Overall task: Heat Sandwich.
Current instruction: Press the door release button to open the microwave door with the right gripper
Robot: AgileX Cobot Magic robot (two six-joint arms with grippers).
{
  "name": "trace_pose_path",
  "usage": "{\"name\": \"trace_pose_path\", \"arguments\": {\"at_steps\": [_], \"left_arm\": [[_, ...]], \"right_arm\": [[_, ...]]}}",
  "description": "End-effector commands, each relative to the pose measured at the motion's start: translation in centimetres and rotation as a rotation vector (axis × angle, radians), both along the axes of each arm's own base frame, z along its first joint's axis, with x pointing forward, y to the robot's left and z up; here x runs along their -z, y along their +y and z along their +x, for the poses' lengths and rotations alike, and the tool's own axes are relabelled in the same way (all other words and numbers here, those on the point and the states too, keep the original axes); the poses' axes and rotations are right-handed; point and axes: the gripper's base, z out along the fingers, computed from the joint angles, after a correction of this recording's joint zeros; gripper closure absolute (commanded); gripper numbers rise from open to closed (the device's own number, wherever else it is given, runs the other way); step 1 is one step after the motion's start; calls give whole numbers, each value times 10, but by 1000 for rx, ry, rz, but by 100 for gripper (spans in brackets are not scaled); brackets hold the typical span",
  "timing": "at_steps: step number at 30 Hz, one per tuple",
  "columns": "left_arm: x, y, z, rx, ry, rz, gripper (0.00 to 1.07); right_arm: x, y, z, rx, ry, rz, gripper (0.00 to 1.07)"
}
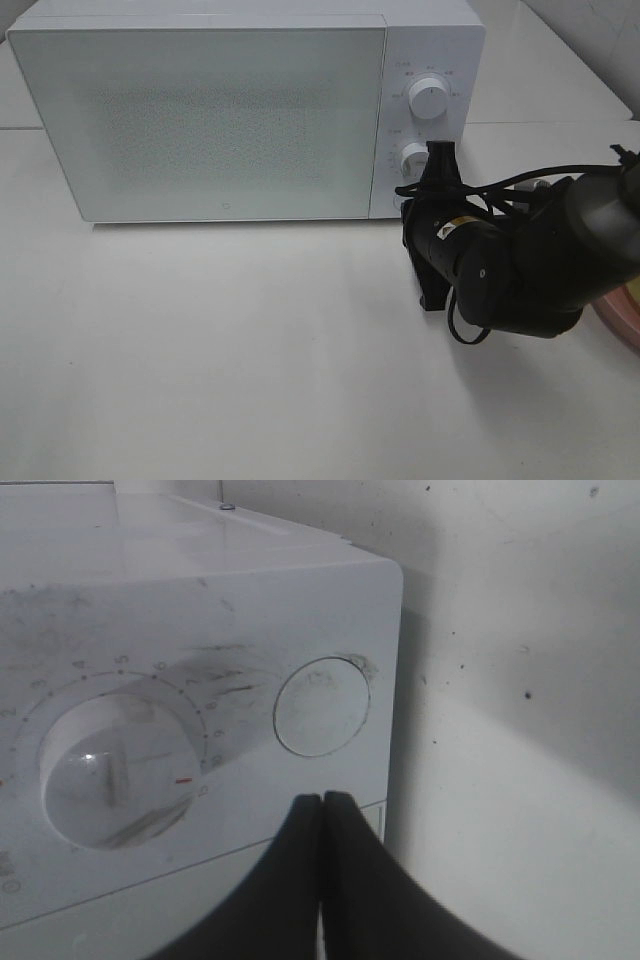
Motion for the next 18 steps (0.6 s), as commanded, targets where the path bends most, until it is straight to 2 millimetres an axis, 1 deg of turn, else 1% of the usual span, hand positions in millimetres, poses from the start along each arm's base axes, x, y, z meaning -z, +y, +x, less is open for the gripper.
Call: {"name": "trace_pose_path", "arguments": {"at_steps": [1, 4, 8, 11, 13, 18], "left_arm": [[0, 0, -4, -1, -31, -4, 6], [0, 0, -4, -1, -31, -4, 6], [0, 0, -4, -1, -31, -4, 6], [0, 0, -4, -1, -29, -4, 6], [0, 0, -3, -1, -24, -4, 6], [0, 0, -3, -1, -24, -4, 6]], "right_arm": [[0, -1, 10, -8, -14, -16, 107], [0, -5, 19, 2, -24, -23, 107], [2, -6, 25, 1, -11, -25, 107], [5, -5, 27, -3, -9, -27, 107], [10, -4, 29, 3, -1, -27, 107], [11, -2, 33, 4, -4, -25, 107]]}}
